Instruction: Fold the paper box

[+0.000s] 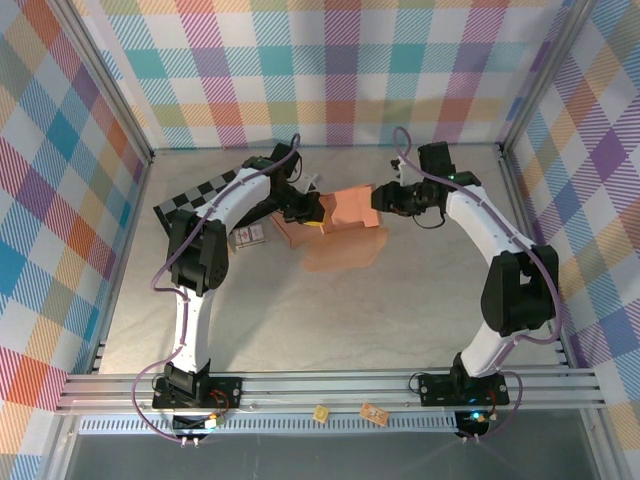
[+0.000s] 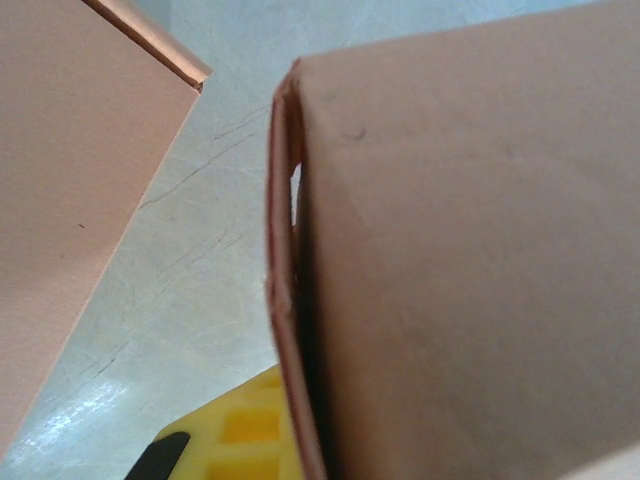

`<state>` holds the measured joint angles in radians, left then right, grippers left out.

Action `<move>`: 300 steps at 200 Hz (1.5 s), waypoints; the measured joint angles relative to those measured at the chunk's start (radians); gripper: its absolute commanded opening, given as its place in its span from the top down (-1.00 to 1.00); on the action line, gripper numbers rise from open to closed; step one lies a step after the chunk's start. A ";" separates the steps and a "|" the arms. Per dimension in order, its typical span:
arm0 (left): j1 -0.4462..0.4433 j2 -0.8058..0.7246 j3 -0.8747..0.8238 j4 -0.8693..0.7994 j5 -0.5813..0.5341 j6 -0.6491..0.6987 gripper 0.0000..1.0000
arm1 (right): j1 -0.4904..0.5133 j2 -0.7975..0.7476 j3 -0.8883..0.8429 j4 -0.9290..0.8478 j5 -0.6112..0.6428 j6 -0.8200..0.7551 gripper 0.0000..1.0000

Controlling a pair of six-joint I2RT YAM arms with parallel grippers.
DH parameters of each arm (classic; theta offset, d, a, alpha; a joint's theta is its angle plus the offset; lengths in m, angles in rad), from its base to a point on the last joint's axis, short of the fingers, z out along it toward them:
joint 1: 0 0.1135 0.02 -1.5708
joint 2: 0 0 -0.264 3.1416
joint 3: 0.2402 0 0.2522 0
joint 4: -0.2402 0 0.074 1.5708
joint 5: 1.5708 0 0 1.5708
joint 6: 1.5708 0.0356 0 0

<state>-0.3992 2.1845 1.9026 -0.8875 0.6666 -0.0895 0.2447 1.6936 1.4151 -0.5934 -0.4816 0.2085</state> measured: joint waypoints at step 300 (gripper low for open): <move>-0.051 0.000 0.032 -0.034 -0.085 -0.027 1.00 | 0.306 0.217 0.292 -0.303 0.981 0.015 0.64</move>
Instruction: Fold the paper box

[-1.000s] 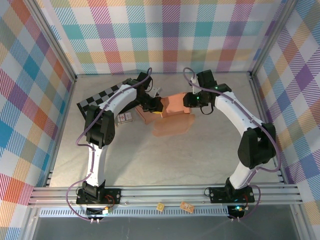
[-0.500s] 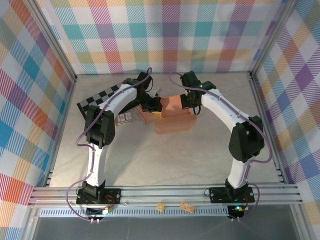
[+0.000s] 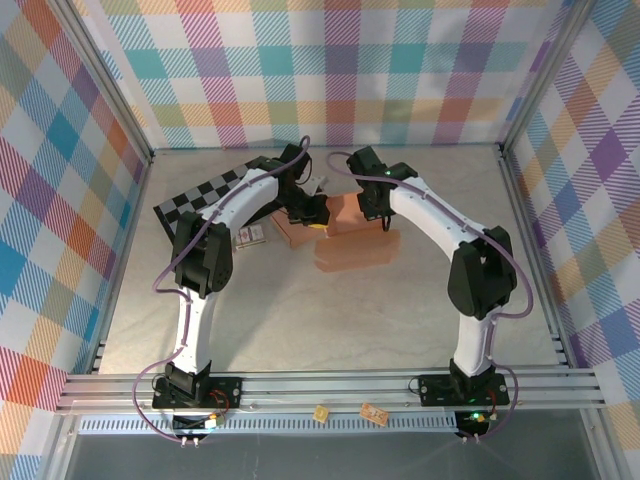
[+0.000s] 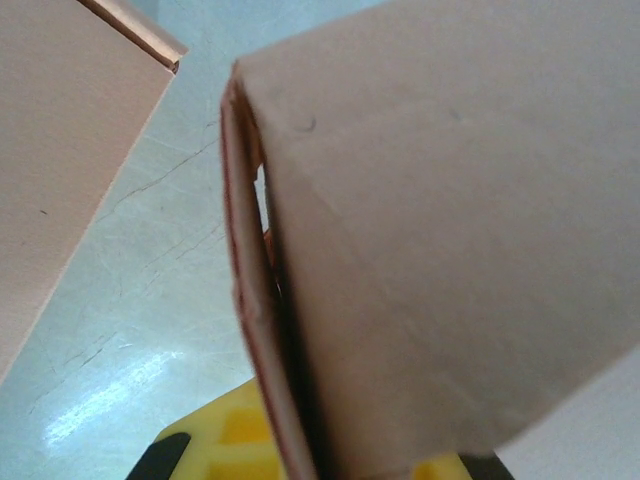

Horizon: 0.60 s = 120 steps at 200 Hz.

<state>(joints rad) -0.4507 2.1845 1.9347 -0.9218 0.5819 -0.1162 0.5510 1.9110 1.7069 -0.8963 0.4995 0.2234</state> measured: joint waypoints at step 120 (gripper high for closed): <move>-0.013 0.000 0.006 0.008 0.001 -0.004 1.00 | 0.004 0.080 0.102 -0.058 0.119 0.001 1.00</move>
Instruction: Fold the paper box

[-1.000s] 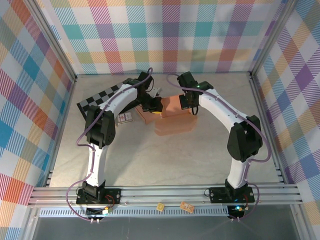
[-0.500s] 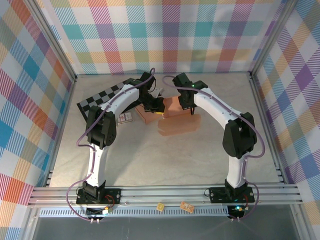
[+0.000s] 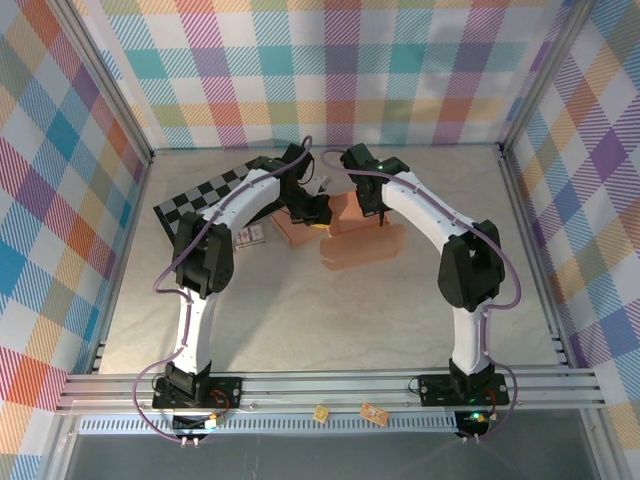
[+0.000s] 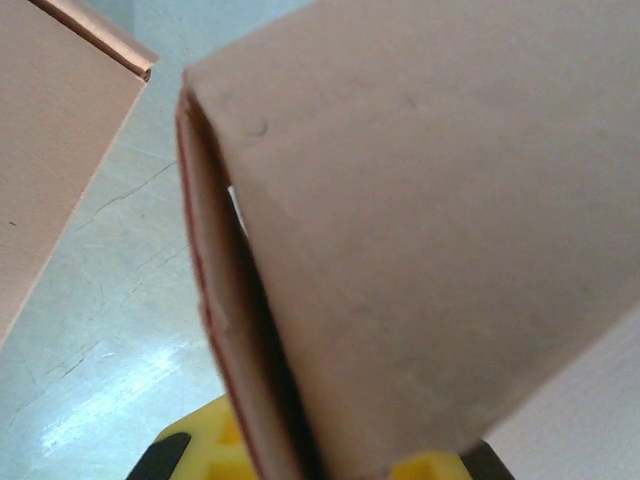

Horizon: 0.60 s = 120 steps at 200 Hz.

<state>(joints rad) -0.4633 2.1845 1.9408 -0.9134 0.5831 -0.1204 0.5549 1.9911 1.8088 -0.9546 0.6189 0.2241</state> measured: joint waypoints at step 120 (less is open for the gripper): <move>-0.001 0.000 0.014 -0.001 -0.002 -0.026 1.00 | 0.022 0.011 0.018 -0.017 0.058 0.000 0.39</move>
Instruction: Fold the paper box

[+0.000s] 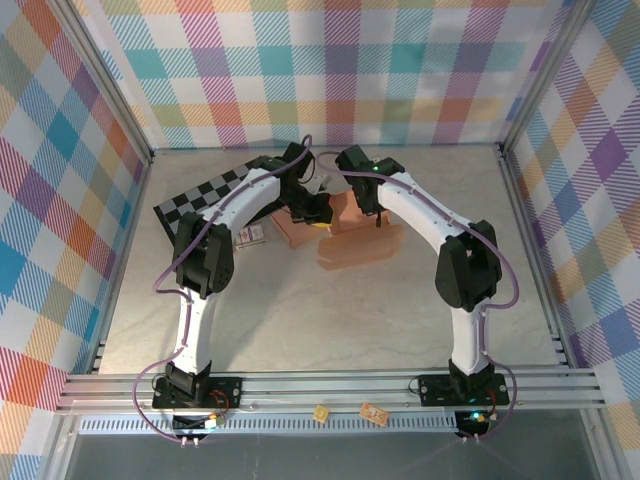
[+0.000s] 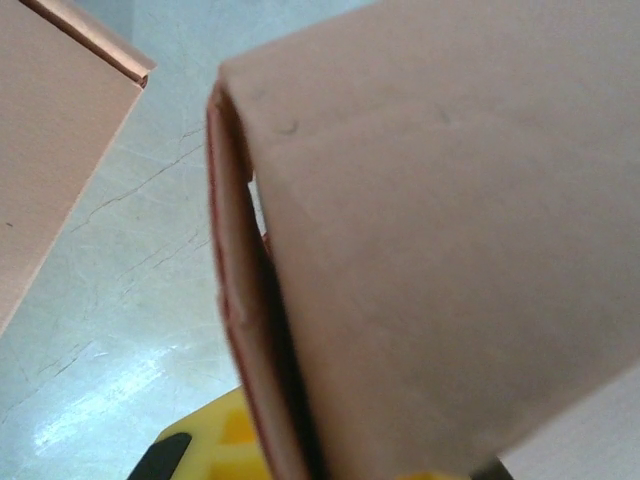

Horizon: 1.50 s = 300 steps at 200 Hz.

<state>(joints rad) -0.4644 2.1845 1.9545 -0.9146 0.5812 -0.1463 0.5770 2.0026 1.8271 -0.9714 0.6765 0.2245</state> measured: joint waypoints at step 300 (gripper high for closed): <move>-0.020 0.014 -0.010 0.043 -0.025 -0.097 1.00 | -0.049 -0.065 -0.130 0.046 -0.096 0.077 1.00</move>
<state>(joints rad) -0.4847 2.1983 1.9450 -0.8711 0.5560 -0.2432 0.5282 1.9377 1.6970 -0.9257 0.5804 0.3019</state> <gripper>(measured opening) 0.053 0.085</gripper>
